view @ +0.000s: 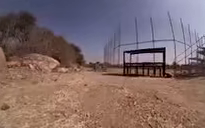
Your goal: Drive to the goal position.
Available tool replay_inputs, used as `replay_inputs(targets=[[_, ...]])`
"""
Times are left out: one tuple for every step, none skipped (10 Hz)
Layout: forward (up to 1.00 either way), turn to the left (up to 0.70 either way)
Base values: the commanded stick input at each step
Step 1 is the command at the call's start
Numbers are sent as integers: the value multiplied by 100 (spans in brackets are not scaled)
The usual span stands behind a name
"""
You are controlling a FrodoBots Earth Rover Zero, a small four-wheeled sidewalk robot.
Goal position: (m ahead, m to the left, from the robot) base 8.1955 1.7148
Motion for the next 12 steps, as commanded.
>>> replay_inputs(targets=[[50, 0], [50, 0], [50, 0], [50, 0], [50, 0], [50, 0], [50, 0], [50, 0], [50, 0], [50, 0], [50, 0], [50, 0]])
